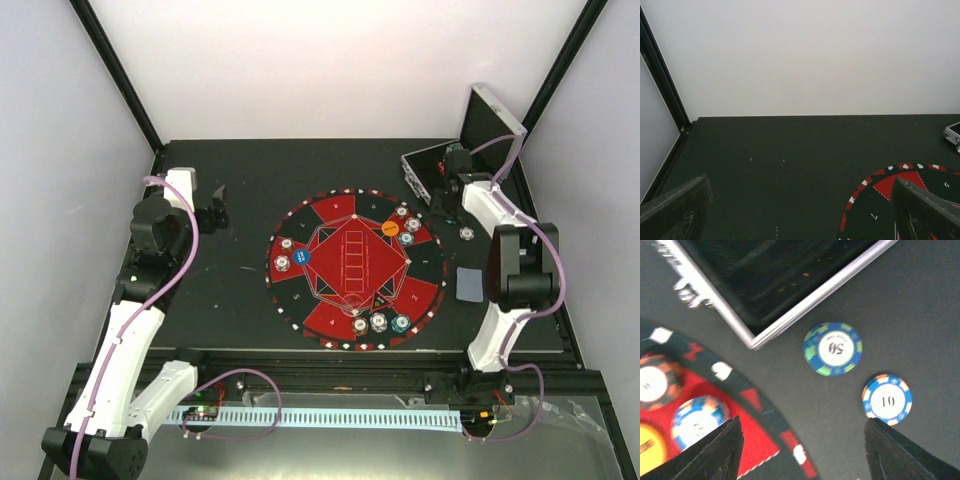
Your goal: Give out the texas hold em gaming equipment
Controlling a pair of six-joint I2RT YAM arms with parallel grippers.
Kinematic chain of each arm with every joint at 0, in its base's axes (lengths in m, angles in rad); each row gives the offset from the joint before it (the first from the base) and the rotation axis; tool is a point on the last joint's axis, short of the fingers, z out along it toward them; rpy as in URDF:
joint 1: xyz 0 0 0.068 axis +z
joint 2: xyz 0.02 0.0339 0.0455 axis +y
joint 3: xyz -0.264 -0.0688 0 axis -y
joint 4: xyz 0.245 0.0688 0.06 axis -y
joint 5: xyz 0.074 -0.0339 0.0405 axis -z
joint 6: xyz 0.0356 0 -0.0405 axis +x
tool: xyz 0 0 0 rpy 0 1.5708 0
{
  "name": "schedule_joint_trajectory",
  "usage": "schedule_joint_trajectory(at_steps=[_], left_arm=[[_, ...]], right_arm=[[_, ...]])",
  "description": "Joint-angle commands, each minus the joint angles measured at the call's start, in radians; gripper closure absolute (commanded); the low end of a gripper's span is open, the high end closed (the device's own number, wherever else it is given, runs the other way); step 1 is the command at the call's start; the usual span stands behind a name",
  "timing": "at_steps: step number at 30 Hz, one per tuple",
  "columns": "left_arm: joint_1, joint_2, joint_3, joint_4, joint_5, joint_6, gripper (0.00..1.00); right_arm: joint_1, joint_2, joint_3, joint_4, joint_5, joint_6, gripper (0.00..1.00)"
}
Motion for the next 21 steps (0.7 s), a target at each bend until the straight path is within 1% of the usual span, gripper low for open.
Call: schedule_joint_trajectory(at_steps=[1, 8, 17, 19, 21], left_arm=[[0.004, -0.003, 0.002, 0.012, -0.003, -0.004, 0.01], [0.004, 0.003, 0.003, 0.011, 0.012, -0.008, 0.01], [0.005, 0.012, 0.003, 0.01, 0.015, -0.01, 0.01], [0.004, 0.013, 0.003, 0.011, 0.013, -0.011, 0.01], [0.005, 0.013, 0.004, 0.01, 0.012, -0.01, 0.01]], right_arm=[[-0.073, 0.094, 0.068, -0.001, -0.032, -0.064, 0.33], [-0.125, 0.222, 0.168, -0.05, -0.08, -0.133, 0.32], [-0.147, 0.304, 0.246, -0.082, -0.121, -0.158, 0.3], [-0.149, 0.319, 0.26, -0.09, -0.117, -0.164, 0.31], [-0.148, 0.329, 0.271, -0.095, -0.108, -0.166, 0.33]])
